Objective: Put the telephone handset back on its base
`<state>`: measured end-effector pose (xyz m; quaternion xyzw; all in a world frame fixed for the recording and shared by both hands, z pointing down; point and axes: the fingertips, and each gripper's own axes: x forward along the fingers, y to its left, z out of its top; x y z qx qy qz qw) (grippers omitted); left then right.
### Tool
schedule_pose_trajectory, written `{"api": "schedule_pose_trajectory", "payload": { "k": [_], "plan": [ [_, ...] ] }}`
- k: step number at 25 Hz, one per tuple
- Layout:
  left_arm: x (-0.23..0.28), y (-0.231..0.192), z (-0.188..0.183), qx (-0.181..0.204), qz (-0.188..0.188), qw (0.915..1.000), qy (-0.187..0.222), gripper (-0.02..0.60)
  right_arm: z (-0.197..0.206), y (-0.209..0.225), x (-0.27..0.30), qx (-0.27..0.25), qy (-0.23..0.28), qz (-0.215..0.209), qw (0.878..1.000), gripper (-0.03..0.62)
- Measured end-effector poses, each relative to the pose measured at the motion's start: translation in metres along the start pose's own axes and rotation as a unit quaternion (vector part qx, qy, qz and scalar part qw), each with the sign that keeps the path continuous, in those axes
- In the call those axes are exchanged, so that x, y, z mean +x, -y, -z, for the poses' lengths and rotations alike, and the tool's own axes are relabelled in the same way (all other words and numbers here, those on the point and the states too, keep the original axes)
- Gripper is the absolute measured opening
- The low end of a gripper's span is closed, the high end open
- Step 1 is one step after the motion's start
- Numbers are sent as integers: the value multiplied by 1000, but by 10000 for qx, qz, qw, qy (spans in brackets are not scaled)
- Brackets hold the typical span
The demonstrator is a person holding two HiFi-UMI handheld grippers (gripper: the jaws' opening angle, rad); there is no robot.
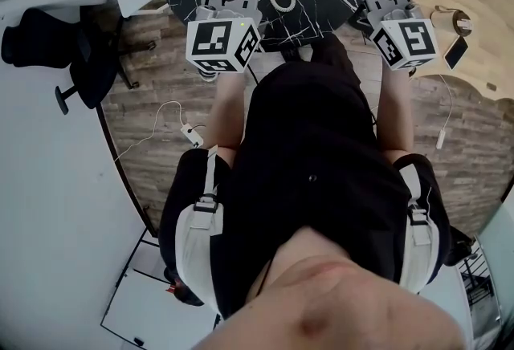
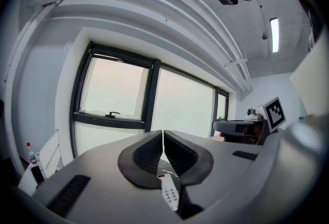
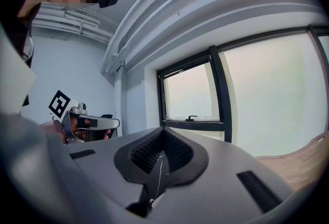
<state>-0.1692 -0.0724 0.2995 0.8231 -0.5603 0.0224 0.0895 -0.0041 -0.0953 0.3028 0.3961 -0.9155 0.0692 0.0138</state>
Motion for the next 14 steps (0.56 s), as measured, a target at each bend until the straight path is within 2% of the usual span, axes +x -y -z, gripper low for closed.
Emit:
{"api": "schedule_pose_trajectory", "payload": {
  "k": [14],
  "plan": [
    [4,0,4,-27,-23,10000,-40,23,-2,7,0,-195,-72,35,9998,29]
  ]
}}
